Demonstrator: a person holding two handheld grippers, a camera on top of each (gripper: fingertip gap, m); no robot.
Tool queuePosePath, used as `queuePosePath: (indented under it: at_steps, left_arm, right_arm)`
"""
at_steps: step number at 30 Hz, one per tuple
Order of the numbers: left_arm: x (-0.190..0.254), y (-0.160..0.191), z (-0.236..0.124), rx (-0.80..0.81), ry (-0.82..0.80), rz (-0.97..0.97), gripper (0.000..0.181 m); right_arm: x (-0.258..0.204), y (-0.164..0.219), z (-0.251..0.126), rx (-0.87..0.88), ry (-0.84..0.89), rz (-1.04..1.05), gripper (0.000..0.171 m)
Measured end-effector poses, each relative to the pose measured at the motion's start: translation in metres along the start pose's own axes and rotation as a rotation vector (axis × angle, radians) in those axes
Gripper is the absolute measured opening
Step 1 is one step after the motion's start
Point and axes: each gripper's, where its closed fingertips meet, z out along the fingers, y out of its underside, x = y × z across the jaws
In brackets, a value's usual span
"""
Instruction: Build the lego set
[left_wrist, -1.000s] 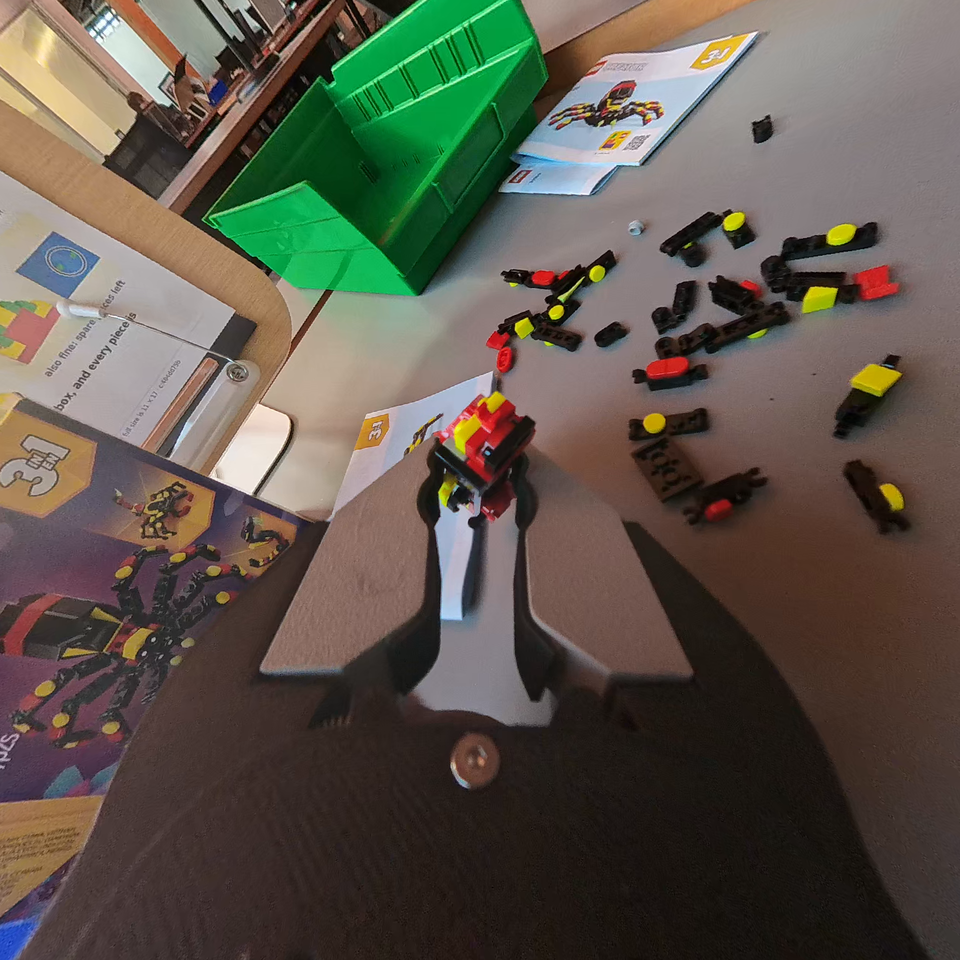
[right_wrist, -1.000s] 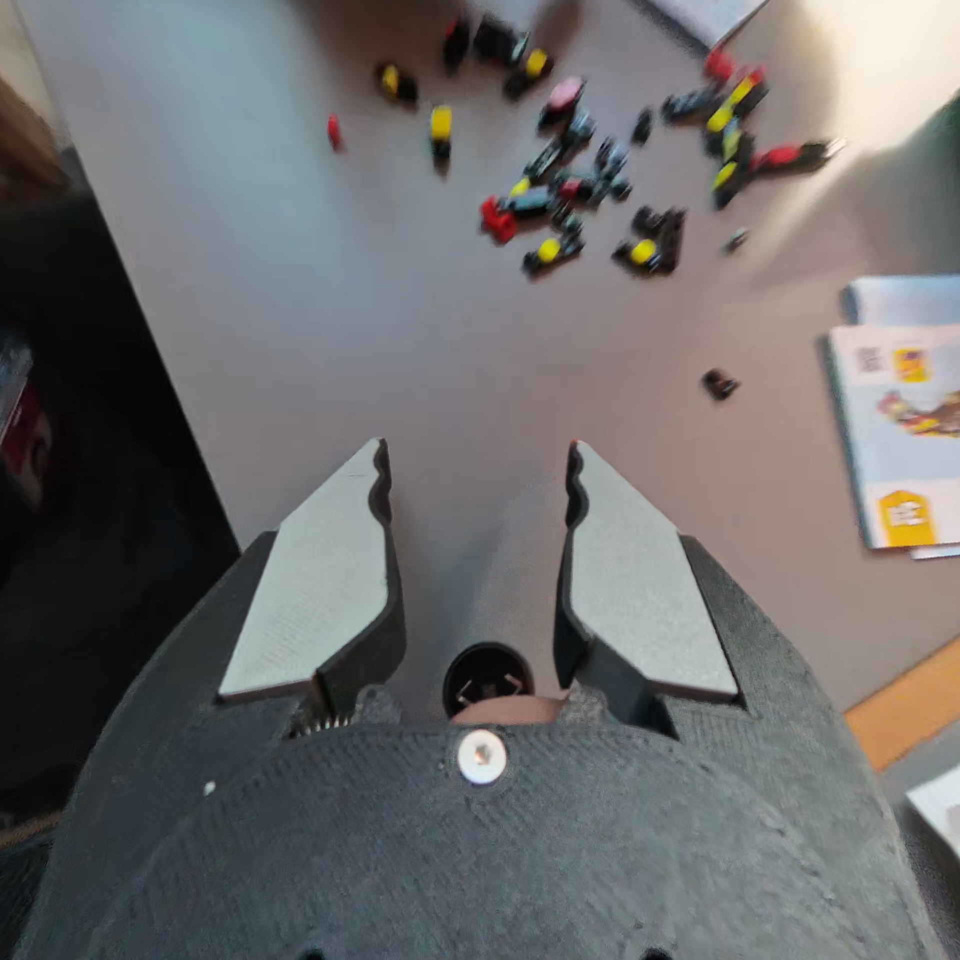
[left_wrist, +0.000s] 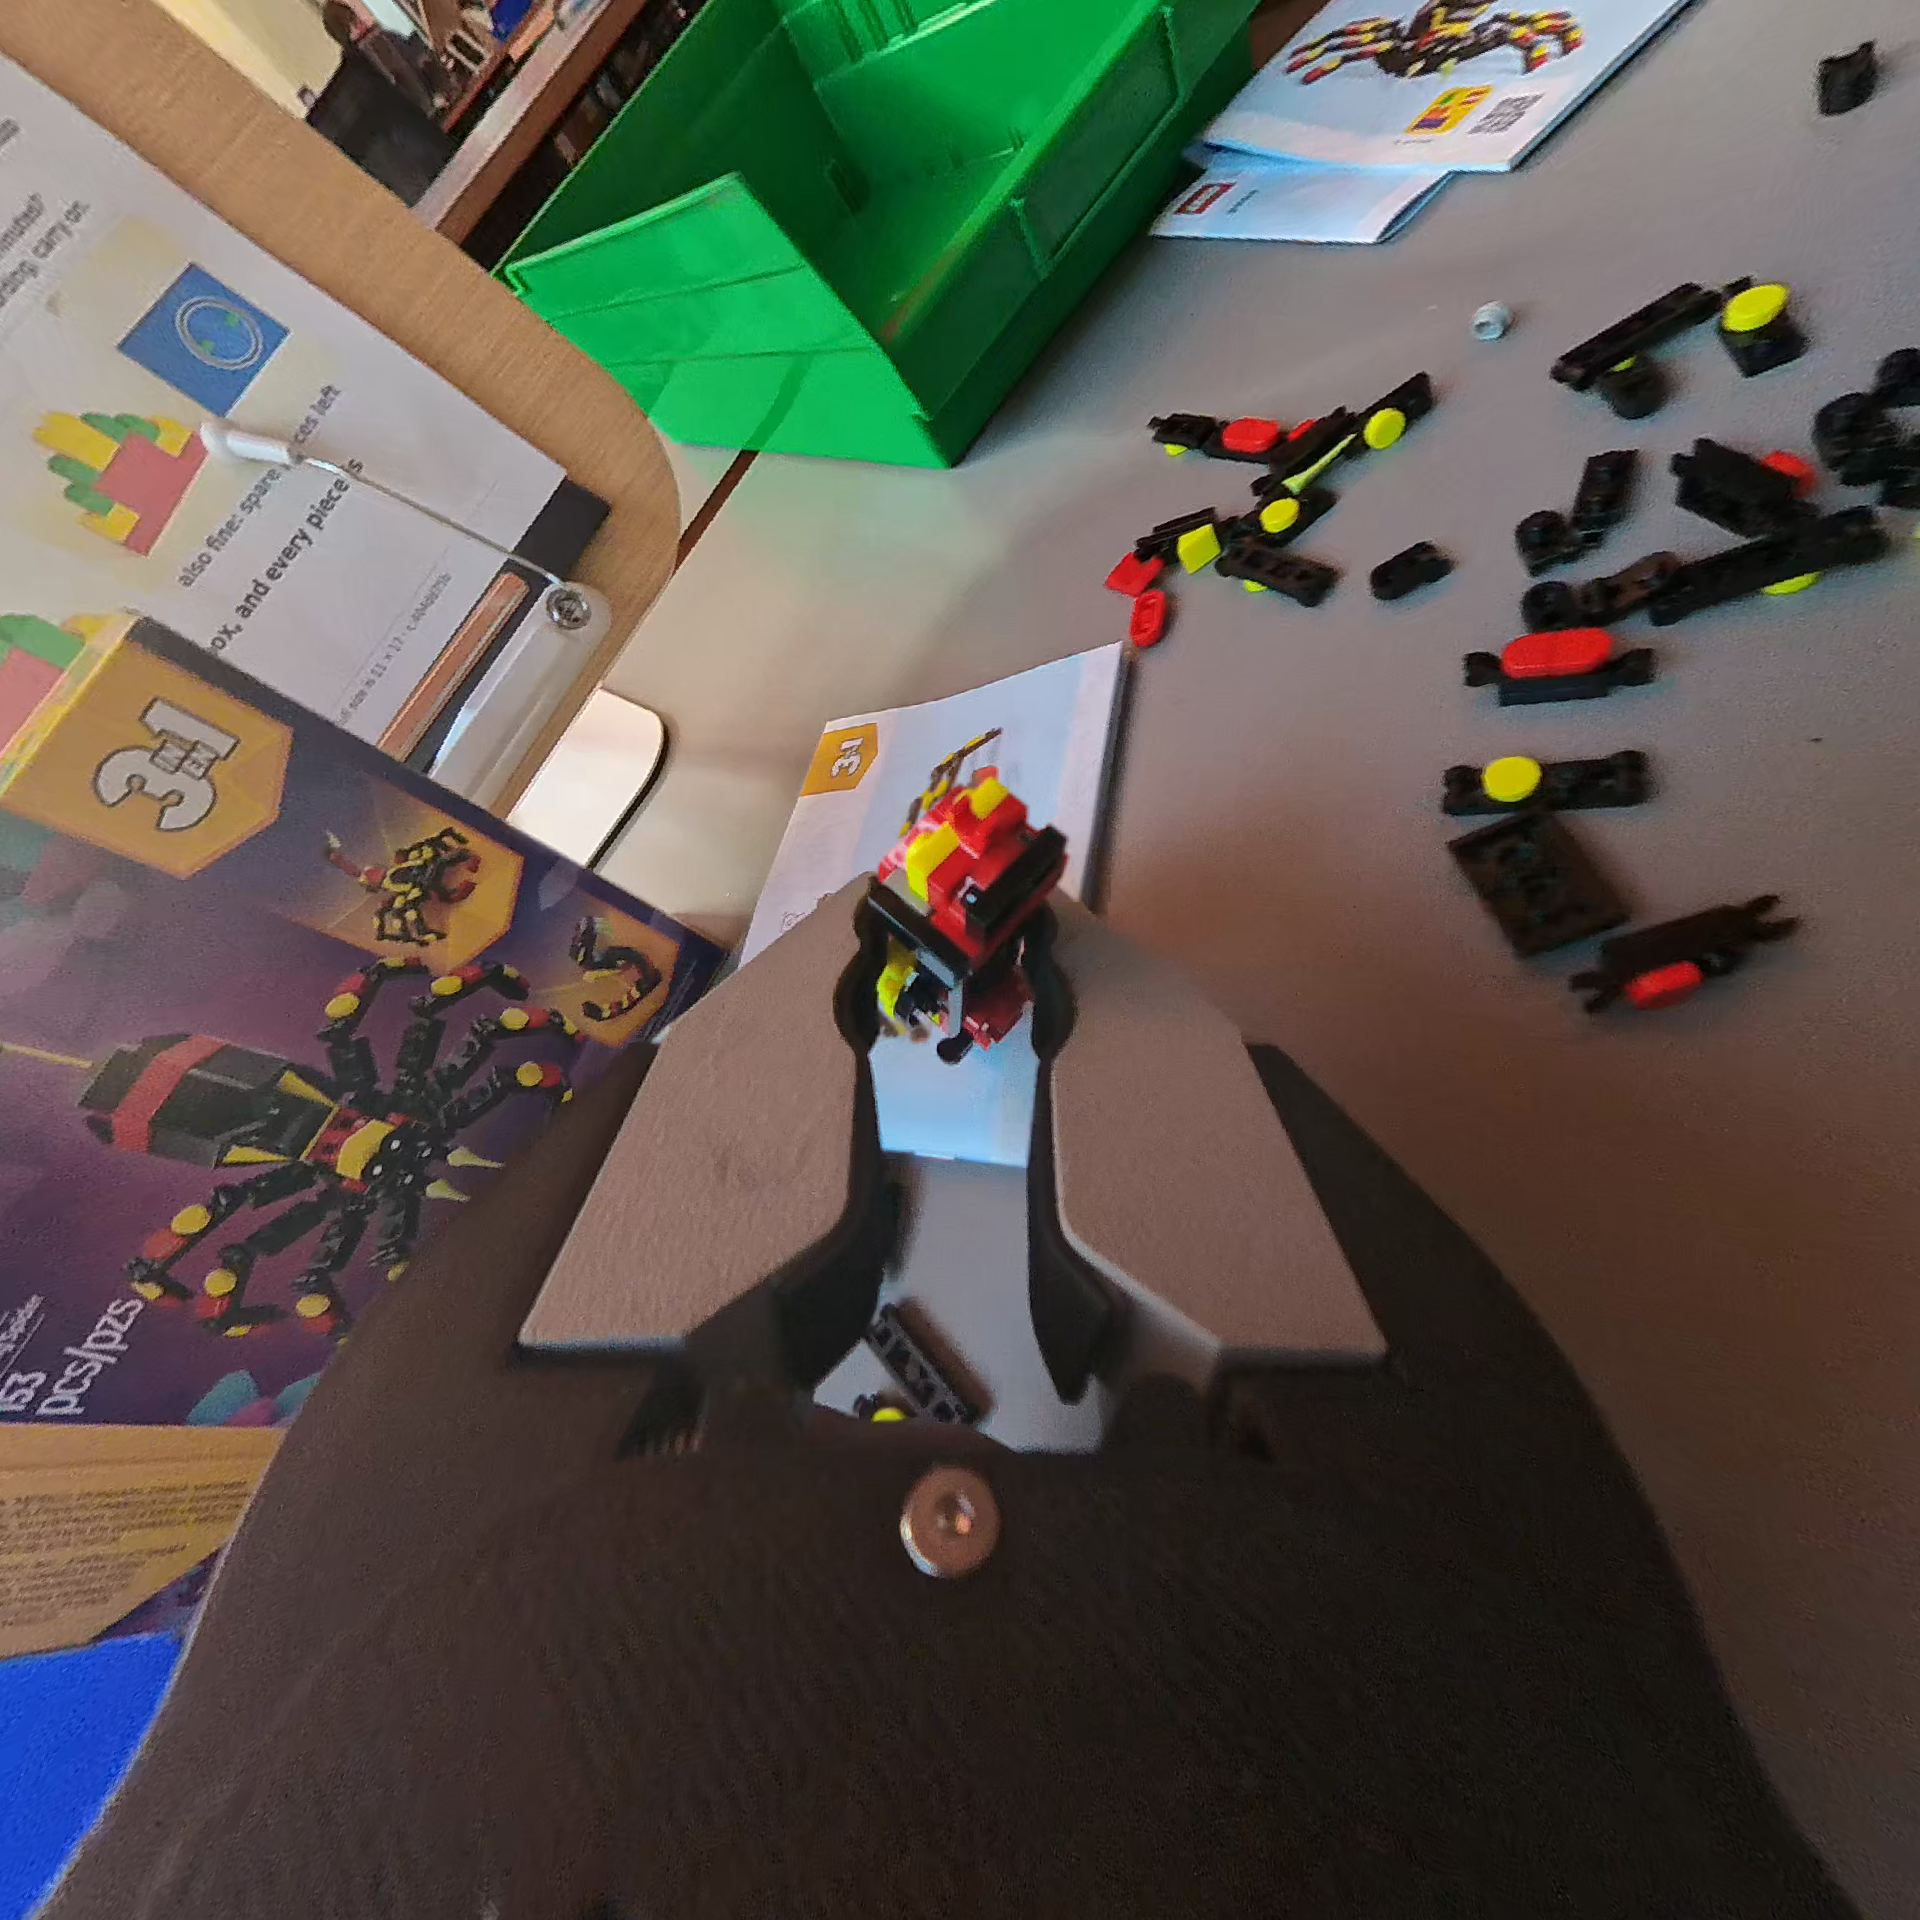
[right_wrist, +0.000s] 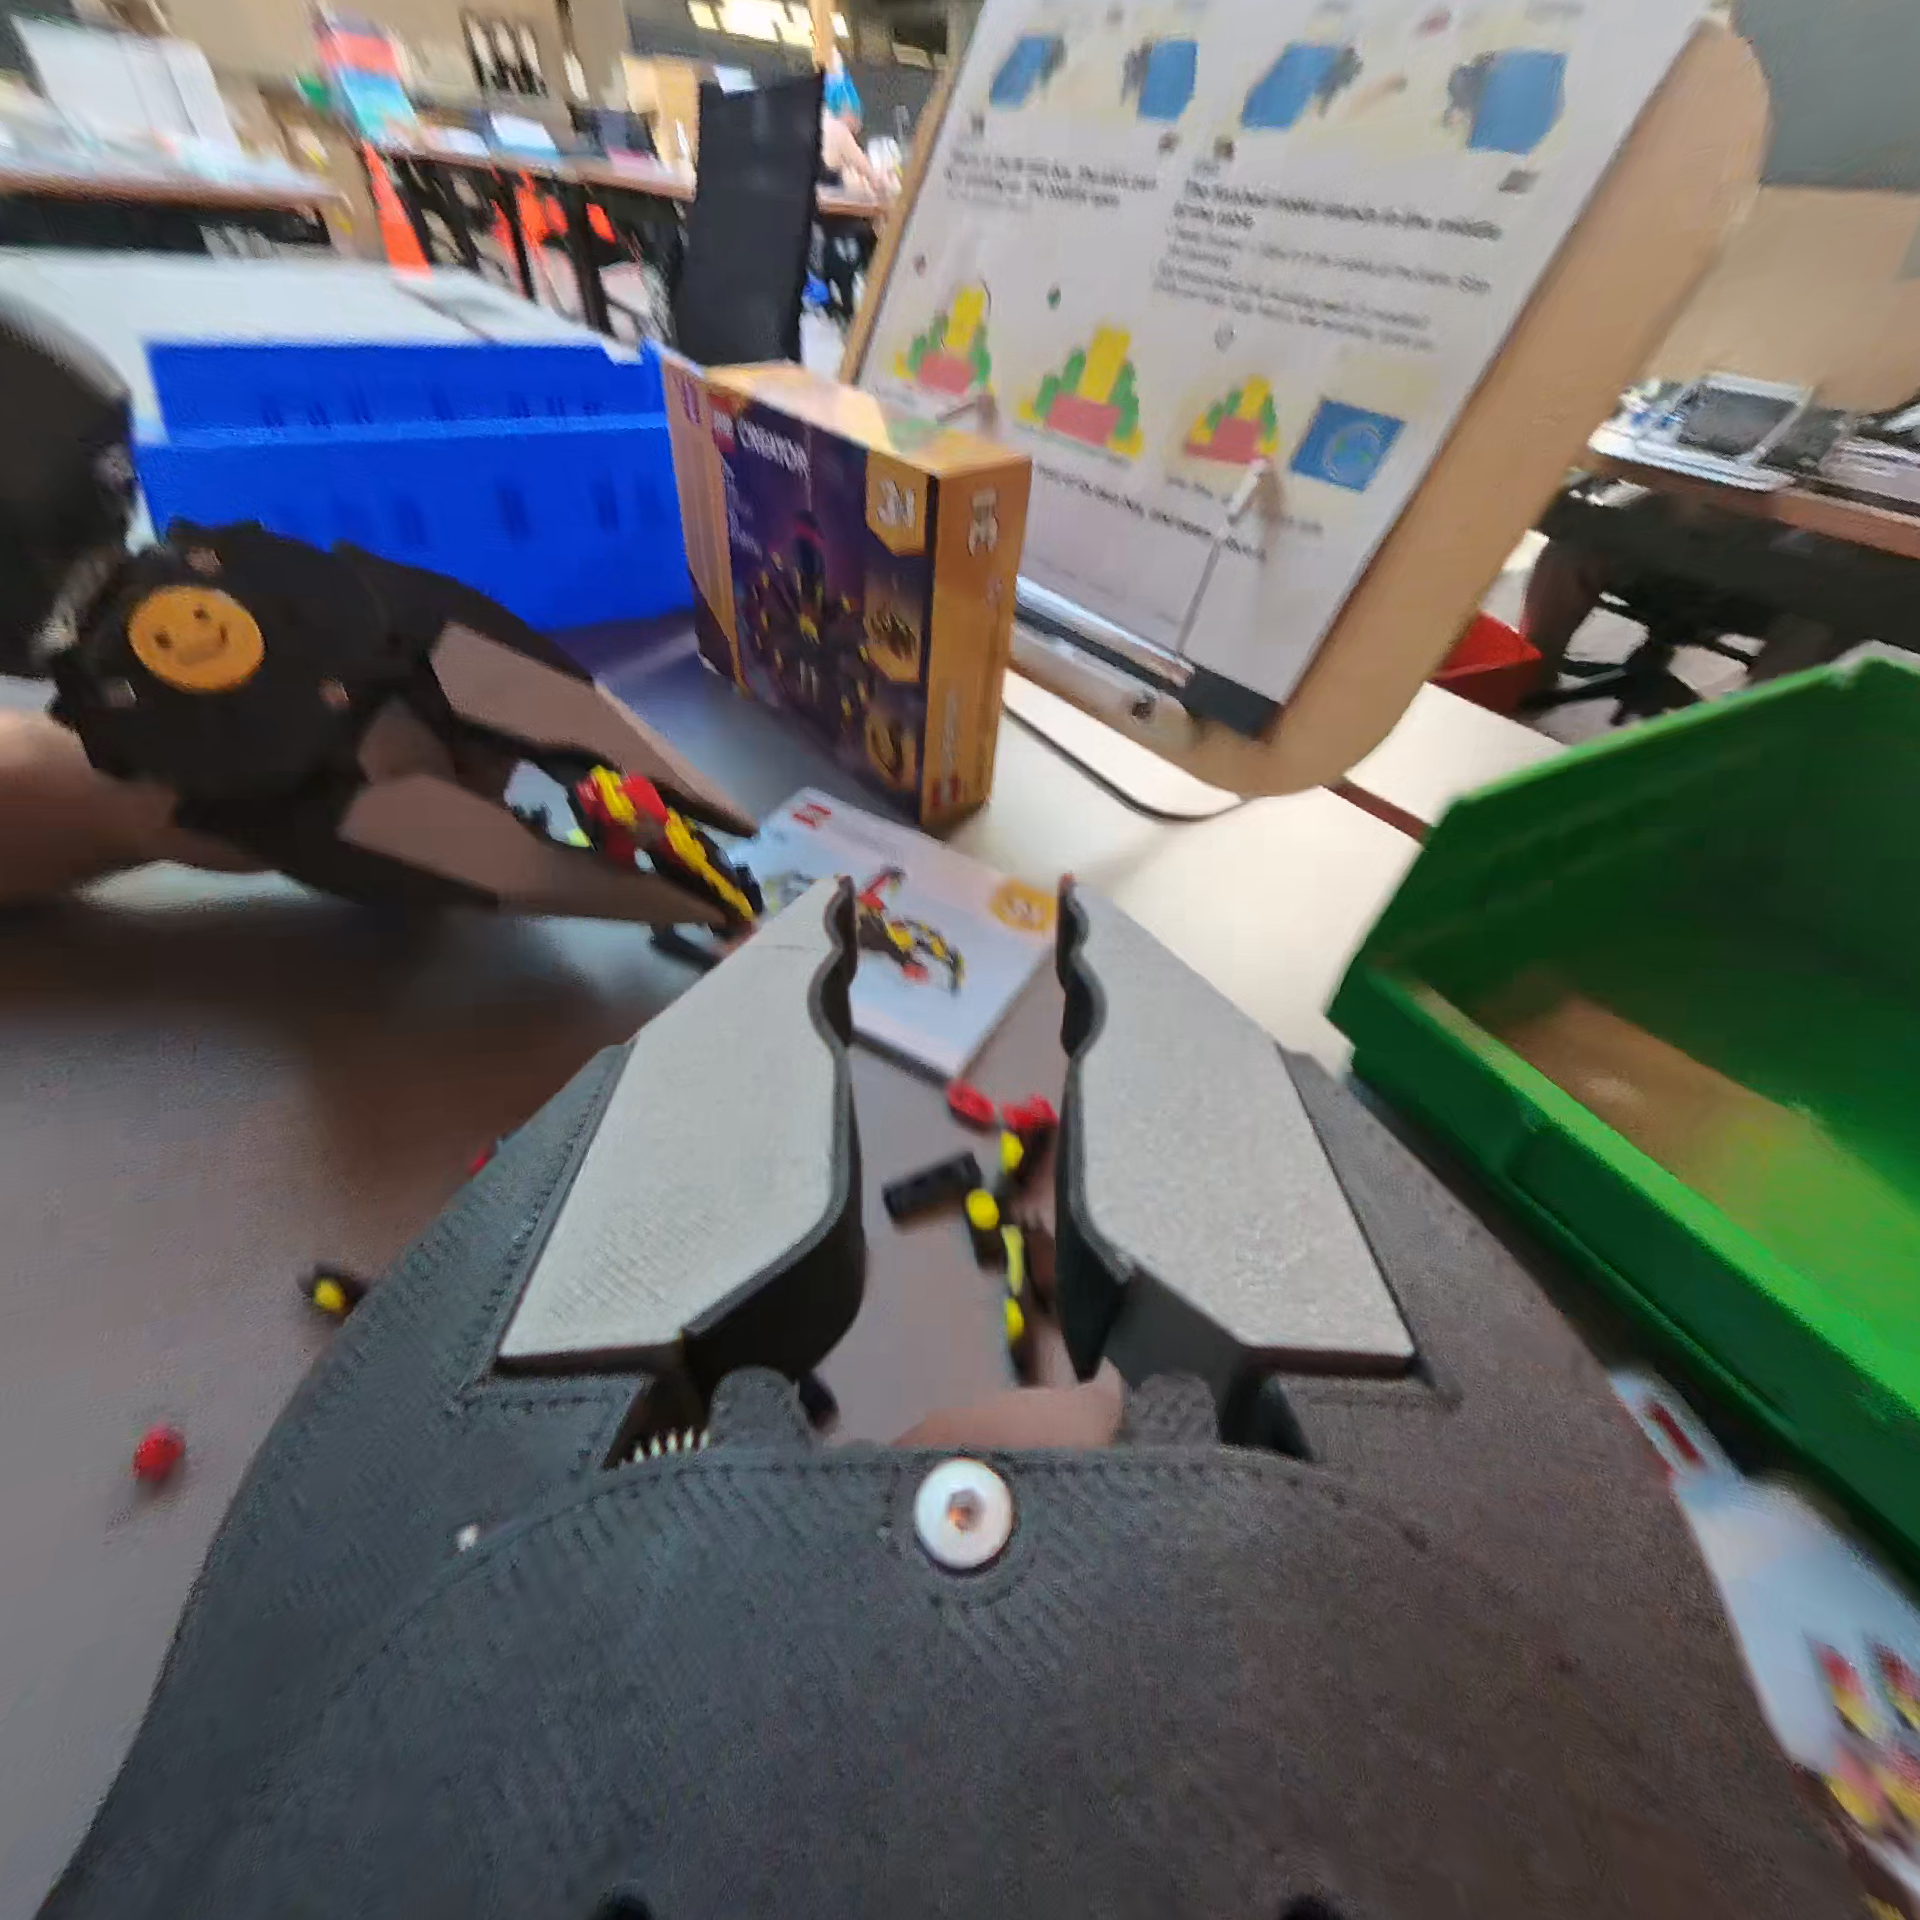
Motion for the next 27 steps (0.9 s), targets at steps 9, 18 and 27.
queuePosePath:
  at_steps: [9, 18, 27]
  left_arm:
    - [-0.009, 0.009, 0.001, -0.059, -0.051, -0.039, 0.023]
    - [0.023, -0.042, -0.011, 0.137, -0.043, 0.061, 0.023]
    - [0.030, -0.057, 0.011, 0.145, -0.107, 0.172, 0.025]
  right_arm:
    - [-0.055, 0.011, 0.034, 0.071, -0.103, -0.241, 0.036]
    - [-0.104, -0.003, 0.026, 0.169, -0.155, -0.520, 0.026]
    - [-0.099, 0.006, 0.033, 0.157, -0.037, -0.674, 0.011]
